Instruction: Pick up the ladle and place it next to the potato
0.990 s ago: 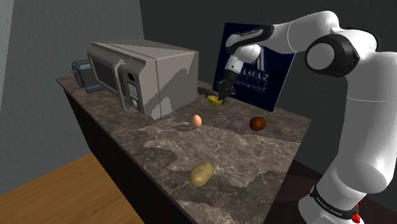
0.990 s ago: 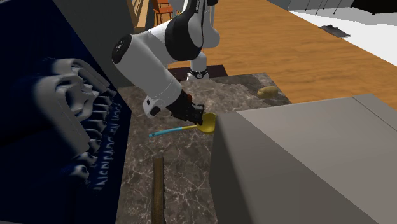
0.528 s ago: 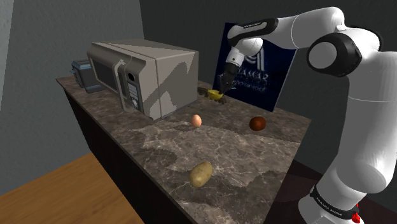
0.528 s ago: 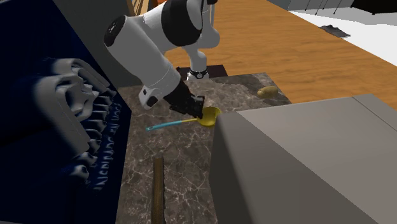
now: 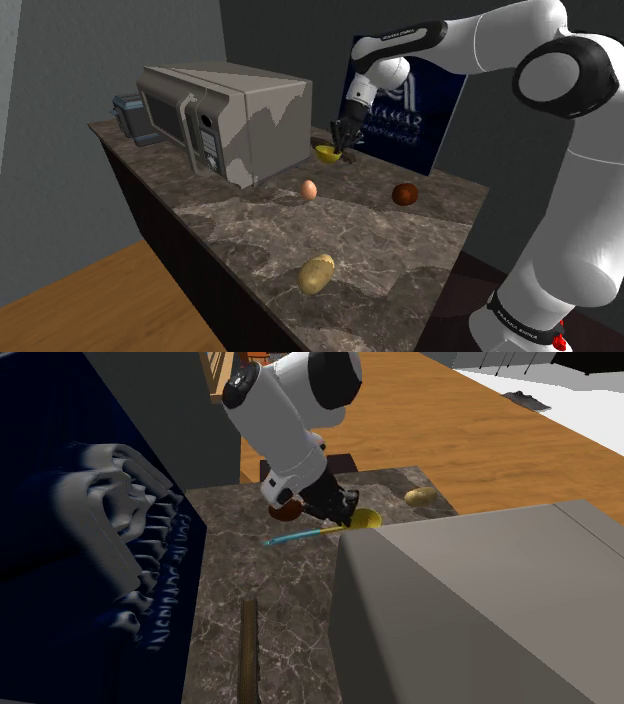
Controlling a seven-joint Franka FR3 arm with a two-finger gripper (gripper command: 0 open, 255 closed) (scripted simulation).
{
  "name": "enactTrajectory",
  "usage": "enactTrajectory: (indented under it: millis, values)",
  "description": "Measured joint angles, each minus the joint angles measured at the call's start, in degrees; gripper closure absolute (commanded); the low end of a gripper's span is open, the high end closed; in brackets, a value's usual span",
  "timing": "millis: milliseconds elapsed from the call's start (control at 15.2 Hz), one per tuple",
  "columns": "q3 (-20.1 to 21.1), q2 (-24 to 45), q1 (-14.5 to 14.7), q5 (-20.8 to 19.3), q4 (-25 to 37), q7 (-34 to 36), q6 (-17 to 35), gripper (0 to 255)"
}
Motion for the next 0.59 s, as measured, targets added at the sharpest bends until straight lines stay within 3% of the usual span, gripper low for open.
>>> enactTrajectory:
  millis: [594]
  values:
    - [5.4,-6.3,7.3,0.9,-9.3,9.2,8.9,255]
